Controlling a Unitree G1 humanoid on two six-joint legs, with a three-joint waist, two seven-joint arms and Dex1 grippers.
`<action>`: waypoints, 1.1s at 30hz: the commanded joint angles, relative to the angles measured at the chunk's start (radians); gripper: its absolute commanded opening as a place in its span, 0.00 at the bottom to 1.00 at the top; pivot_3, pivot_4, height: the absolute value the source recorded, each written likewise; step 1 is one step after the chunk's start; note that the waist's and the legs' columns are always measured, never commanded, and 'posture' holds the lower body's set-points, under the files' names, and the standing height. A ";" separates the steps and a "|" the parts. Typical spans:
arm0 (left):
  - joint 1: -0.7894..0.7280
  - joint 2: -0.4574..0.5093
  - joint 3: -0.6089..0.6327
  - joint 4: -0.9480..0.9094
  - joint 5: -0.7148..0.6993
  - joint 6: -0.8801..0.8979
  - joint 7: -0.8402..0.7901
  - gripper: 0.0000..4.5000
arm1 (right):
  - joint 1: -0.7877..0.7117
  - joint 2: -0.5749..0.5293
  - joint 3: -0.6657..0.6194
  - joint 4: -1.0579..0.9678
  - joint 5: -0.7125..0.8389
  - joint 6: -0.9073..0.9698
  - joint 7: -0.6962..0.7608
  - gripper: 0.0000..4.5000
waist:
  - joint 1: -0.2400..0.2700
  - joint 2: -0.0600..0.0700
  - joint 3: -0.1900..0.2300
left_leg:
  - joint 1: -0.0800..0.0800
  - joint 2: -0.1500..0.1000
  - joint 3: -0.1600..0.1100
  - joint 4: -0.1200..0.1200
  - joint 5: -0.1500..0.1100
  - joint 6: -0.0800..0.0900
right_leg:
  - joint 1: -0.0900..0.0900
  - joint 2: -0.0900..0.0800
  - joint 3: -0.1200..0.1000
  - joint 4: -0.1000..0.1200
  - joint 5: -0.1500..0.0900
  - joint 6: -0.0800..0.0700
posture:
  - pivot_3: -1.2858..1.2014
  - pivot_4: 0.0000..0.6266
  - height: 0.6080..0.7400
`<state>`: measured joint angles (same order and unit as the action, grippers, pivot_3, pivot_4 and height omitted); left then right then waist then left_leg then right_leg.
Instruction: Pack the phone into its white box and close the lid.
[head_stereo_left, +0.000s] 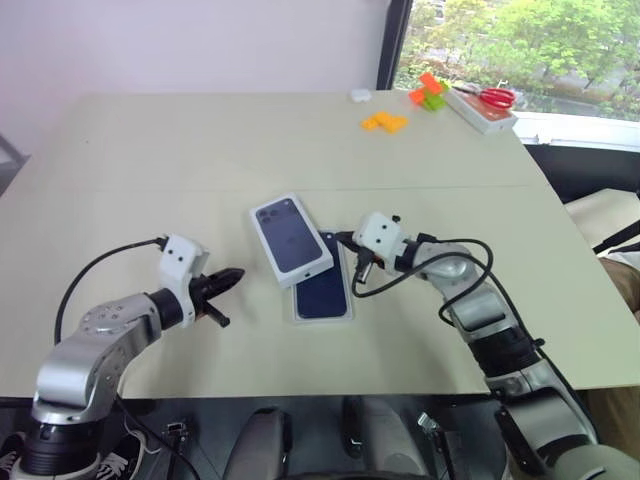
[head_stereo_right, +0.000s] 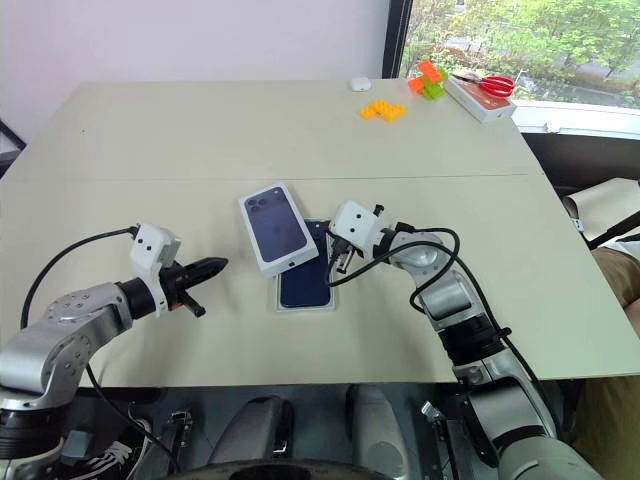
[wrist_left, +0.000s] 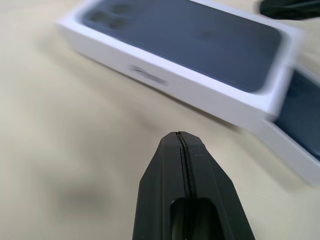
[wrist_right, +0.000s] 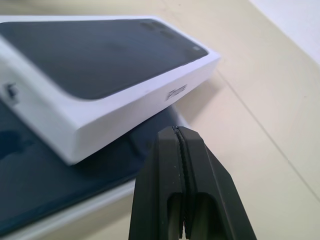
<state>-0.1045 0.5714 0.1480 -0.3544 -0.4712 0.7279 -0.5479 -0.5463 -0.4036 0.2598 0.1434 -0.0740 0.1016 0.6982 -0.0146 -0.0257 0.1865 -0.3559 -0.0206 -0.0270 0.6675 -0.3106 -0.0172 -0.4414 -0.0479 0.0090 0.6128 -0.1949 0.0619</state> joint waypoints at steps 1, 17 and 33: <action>-0.042 -0.049 -0.034 0.059 0.074 -0.094 0.057 0.00 | -0.033 0.026 -0.017 0.018 -0.012 -0.030 -0.045 0.01 | 0.000 0.000 0.000 | -0.001 0.000 0.000 0.000 0.000 0.000 | 0.000 0.000 0.000 0.000 0.000 0.001 | 0.52 0.24 1.00; -0.115 -0.269 -0.122 0.203 0.214 -0.262 0.186 0.00 | -0.024 0.094 0.024 0.063 -0.039 -0.076 -0.077 0.01 | 0.000 0.000 0.000 | -0.001 0.000 0.000 0.000 0.000 0.000 | 0.000 -0.001 0.000 0.000 0.001 0.001 | 0.52 0.24 1.00; -0.114 -0.305 -0.174 0.135 0.218 -0.217 0.172 0.00 | 0.031 0.072 0.012 -0.064 -0.018 -0.024 -0.029 0.01 | 0.001 0.000 0.000 | 0.000 0.000 0.000 0.000 0.000 0.000 | 0.000 -0.001 0.000 0.000 0.001 0.001 | 0.52 0.24 1.00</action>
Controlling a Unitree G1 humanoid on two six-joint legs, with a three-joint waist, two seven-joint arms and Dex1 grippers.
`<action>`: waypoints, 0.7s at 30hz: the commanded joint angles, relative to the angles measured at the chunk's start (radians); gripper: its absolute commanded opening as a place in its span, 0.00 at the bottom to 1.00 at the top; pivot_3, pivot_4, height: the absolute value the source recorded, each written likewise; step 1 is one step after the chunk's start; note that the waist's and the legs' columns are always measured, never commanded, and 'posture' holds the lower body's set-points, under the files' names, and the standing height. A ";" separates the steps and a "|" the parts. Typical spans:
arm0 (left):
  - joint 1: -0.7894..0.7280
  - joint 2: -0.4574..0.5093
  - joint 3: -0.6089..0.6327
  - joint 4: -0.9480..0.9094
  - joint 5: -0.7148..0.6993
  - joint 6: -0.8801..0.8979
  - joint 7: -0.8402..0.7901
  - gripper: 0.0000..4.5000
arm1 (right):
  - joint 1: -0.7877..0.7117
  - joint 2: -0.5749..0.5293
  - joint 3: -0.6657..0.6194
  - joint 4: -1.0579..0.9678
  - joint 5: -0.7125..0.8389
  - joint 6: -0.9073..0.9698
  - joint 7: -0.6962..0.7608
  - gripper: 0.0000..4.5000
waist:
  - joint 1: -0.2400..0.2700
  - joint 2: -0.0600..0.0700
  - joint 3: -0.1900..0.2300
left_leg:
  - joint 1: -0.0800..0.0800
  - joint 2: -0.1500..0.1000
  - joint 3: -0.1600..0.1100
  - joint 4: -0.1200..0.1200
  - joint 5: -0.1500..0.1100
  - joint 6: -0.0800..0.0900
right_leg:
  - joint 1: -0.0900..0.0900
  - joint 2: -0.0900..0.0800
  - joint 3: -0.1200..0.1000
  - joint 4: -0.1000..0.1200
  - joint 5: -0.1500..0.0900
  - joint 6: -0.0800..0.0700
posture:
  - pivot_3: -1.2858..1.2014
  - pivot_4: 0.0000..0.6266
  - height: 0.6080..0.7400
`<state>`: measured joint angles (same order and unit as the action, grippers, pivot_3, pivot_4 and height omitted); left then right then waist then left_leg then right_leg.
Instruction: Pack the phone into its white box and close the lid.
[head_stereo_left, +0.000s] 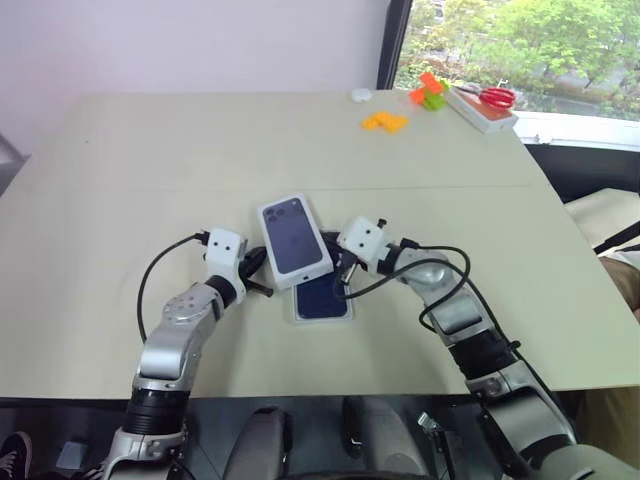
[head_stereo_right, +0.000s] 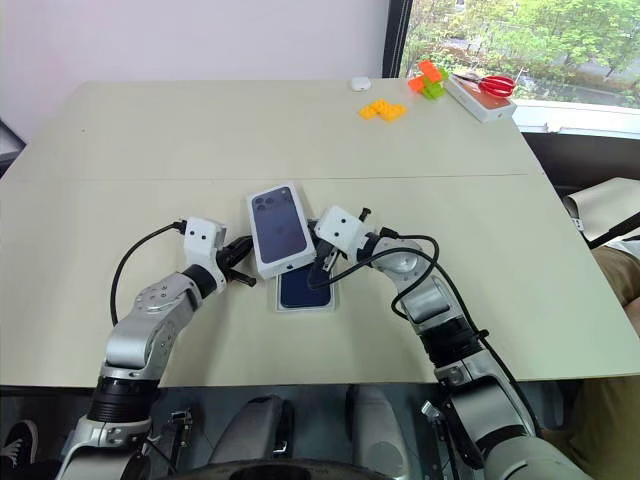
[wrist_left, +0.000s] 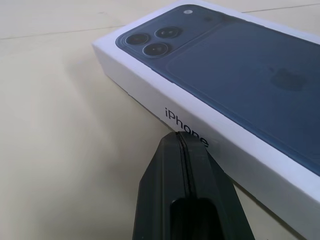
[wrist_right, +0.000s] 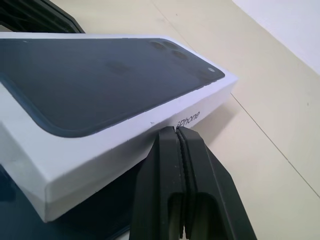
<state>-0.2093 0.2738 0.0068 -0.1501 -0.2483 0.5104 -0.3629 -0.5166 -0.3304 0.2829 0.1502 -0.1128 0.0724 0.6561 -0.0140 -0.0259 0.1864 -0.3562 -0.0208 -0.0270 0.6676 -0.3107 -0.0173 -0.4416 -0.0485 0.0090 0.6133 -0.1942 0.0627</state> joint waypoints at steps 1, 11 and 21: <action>-0.010 -0.012 -0.038 -0.077 -0.007 0.008 -0.013 0.00 | 0.008 -0.008 -0.012 -0.084 0.020 0.010 0.016 0.01 | 0.000 0.000 0.000 | 0.000 0.000 0.000 0.000 0.000 0.000 | 0.000 0.000 0.000 0.000 0.000 0.000 | 0.52 0.24 1.00; -0.016 -0.009 -0.083 -0.137 -0.015 0.055 -0.046 0.00 | 0.074 -0.046 -0.030 -0.191 0.020 0.059 0.025 0.01 | 0.000 0.000 0.000 | 0.000 0.000 0.000 0.000 0.000 0.000 | 0.000 0.000 0.000 0.000 0.000 0.000 | 0.52 0.24 1.00; 0.011 0.005 -0.112 -0.185 -0.026 0.091 -0.076 0.00 | 0.141 -0.064 -0.048 -0.294 0.019 0.114 0.020 0.01 | 0.001 0.000 0.000 | 0.000 0.000 0.000 0.000 0.000 0.000 | 0.000 0.001 0.000 0.000 0.000 0.000 | 0.52 0.24 1.00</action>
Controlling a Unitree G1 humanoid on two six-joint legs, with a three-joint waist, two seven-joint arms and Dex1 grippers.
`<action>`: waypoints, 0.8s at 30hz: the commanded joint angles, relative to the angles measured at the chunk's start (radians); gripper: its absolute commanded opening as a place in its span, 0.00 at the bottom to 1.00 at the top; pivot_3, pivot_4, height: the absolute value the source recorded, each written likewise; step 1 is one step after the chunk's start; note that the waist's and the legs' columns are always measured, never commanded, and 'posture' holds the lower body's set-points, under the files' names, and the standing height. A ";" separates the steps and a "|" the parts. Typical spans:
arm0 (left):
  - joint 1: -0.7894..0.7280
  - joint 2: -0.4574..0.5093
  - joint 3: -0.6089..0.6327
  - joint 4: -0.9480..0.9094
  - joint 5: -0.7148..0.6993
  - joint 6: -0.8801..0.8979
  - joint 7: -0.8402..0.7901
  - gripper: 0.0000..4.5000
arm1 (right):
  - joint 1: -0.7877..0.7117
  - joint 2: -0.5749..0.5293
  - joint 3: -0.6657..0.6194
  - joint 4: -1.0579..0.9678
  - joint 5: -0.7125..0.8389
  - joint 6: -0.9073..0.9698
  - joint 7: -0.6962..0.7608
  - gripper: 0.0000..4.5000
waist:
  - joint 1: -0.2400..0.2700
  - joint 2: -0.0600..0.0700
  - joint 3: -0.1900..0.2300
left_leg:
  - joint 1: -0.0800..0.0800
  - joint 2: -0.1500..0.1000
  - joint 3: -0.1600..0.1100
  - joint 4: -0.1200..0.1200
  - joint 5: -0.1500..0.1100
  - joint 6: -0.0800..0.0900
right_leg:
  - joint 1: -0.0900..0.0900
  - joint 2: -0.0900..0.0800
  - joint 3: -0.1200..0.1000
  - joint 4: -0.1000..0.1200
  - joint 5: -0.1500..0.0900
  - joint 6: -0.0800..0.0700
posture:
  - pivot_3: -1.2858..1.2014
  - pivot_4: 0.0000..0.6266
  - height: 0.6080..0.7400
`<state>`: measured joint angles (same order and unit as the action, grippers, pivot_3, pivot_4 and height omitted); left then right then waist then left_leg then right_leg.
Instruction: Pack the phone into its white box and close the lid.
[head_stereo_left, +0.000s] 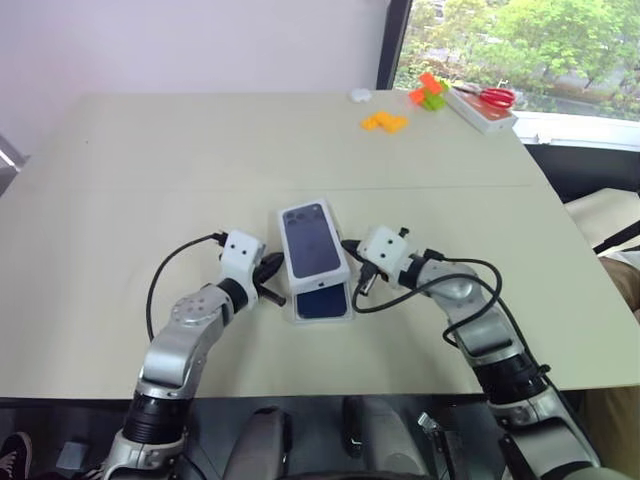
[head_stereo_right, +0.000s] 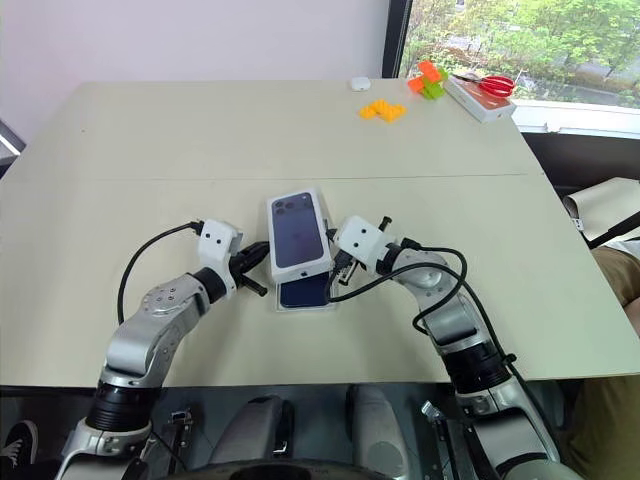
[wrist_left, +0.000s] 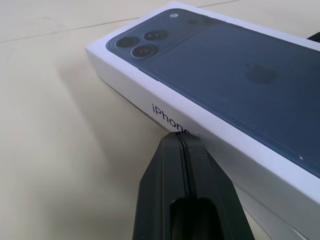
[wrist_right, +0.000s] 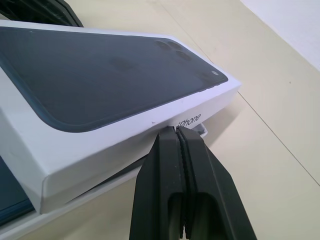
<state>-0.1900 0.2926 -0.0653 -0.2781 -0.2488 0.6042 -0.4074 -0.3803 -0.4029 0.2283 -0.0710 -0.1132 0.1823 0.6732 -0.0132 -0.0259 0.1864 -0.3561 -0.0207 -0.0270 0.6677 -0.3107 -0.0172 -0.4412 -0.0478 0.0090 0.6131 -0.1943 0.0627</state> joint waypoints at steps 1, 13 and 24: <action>-0.009 -0.018 -0.042 -0.056 -0.028 0.001 -0.032 0.00 | 0.010 0.008 0.007 -0.081 0.018 0.010 0.001 0.01 | 0.000 0.000 0.000 | 0.000 0.000 0.000 0.000 0.000 0.000 | 0.000 0.000 0.000 0.000 0.000 0.000 | 0.52 0.24 1.00; 0.036 0.004 -0.055 -0.156 -0.067 0.083 -0.078 0.00 | 0.083 -0.045 -0.019 -0.181 0.036 0.051 0.024 0.01 | 0.001 0.000 0.000 | 0.000 0.000 0.000 0.000 0.000 0.000 | 0.000 0.000 0.000 0.000 0.000 0.000 | 0.52 0.24 1.00; 0.045 0.068 -0.014 -0.239 -0.131 0.168 -0.109 0.00 | 0.114 -0.083 -0.038 -0.238 0.072 0.083 0.052 0.01 | 0.000 0.000 0.000 | 0.000 0.000 0.000 0.000 0.000 0.000 | 0.001 0.001 0.000 0.000 0.000 0.000 | 0.52 0.24 1.00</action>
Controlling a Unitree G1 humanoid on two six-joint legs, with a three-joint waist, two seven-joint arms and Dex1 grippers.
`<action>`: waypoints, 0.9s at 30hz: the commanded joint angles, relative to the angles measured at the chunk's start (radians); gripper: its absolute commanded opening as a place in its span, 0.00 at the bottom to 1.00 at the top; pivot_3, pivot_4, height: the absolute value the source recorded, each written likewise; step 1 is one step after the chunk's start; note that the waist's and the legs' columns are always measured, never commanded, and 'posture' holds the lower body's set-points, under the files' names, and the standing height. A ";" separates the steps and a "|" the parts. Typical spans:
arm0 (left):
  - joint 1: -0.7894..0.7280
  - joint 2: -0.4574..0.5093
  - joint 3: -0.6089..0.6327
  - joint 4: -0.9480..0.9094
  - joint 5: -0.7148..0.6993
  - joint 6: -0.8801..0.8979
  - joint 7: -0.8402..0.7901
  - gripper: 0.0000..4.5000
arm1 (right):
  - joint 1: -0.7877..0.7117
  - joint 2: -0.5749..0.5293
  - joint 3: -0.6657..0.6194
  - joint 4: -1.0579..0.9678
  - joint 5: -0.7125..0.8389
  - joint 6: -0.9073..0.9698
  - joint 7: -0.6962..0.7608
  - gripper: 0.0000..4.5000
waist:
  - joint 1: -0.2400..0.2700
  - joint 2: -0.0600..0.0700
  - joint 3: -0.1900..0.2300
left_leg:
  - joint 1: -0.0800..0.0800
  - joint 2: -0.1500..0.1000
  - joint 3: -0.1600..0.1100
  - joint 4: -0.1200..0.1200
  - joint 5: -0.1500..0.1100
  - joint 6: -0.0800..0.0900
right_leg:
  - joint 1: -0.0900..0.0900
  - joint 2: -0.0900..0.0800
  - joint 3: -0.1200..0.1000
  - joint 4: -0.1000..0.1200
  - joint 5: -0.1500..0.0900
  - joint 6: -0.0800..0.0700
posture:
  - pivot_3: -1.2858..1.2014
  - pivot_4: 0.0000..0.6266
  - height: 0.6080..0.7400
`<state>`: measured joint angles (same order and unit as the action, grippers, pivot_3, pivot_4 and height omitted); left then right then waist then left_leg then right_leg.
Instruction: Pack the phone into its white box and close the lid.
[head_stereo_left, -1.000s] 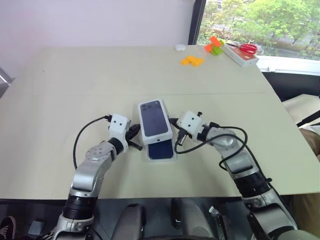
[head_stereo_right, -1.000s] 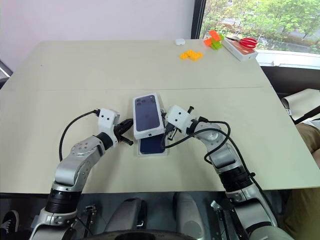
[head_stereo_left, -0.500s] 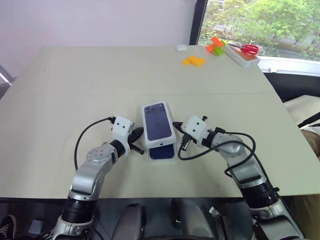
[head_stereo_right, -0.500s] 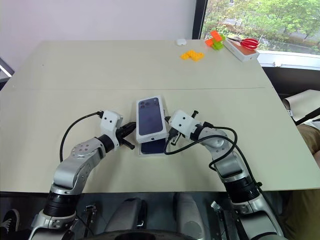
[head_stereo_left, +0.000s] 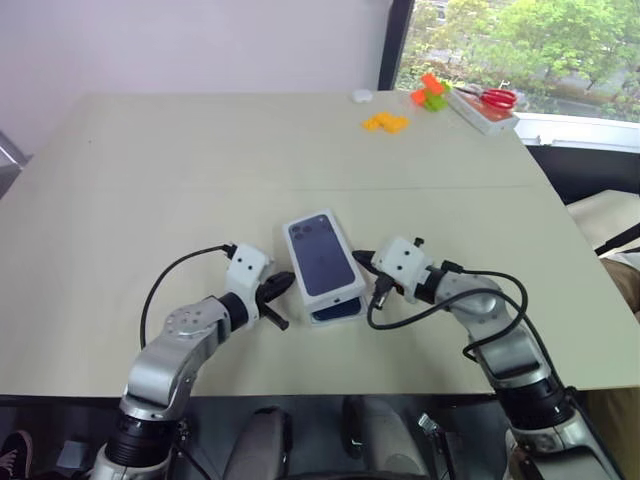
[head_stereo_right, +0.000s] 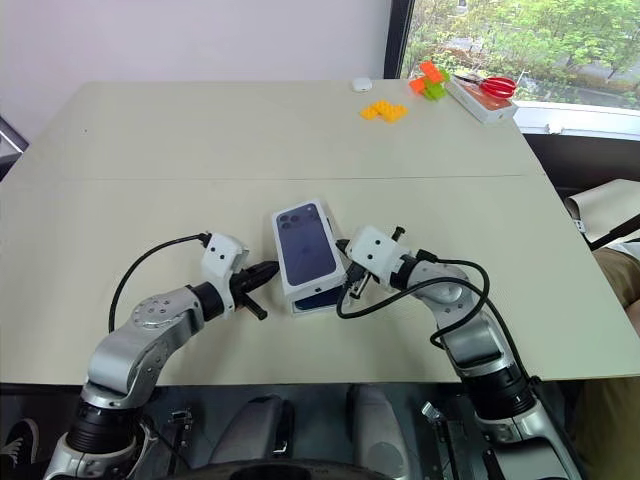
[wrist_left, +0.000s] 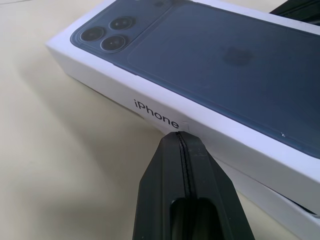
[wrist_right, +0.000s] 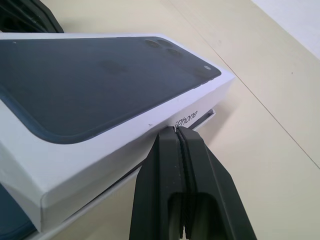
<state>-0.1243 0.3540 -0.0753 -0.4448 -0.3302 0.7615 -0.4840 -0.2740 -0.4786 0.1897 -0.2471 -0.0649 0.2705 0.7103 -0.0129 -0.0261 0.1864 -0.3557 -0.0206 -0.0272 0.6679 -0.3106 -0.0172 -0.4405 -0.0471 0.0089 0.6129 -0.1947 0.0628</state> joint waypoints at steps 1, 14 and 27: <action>-0.020 0.013 -0.008 -0.079 -0.055 0.017 -0.038 0.00 | 0.011 -0.011 0.000 -0.065 0.027 -0.003 0.017 0.01 | 0.000 0.000 0.000 | 0.000 0.000 0.000 0.000 0.000 0.000 | 0.000 0.000 0.000 0.000 0.000 0.000 | 0.52 0.24 1.00; 0.008 0.065 -0.019 -0.100 -0.090 0.051 -0.061 0.00 | 0.078 -0.072 -0.007 -0.148 0.054 0.035 0.047 0.01 | 0.000 0.000 0.000 | 0.000 0.001 0.000 0.000 0.000 0.000 | 0.000 0.001 0.000 0.000 -0.001 -0.001 | 0.52 0.24 1.00; -0.004 0.052 0.026 -0.061 -0.089 0.033 -0.022 0.00 | 0.082 -0.067 0.013 -0.145 0.053 0.036 0.053 0.01 | 0.000 0.000 0.000 | 0.000 0.000 0.000 0.000 0.000 0.000 | 0.000 0.001 0.000 0.000 -0.002 -0.003 | 0.52 0.24 1.00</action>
<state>-0.1126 0.4165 -0.0605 -0.4850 -0.4058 0.8176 -0.5132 -0.1858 -0.5503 0.1963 -0.3445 -0.0301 0.3192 0.7596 -0.0130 -0.0261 0.1863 -0.3553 -0.0202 -0.0272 0.6681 -0.3106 -0.0171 -0.4402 -0.0464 0.0090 0.6130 -0.1968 0.0597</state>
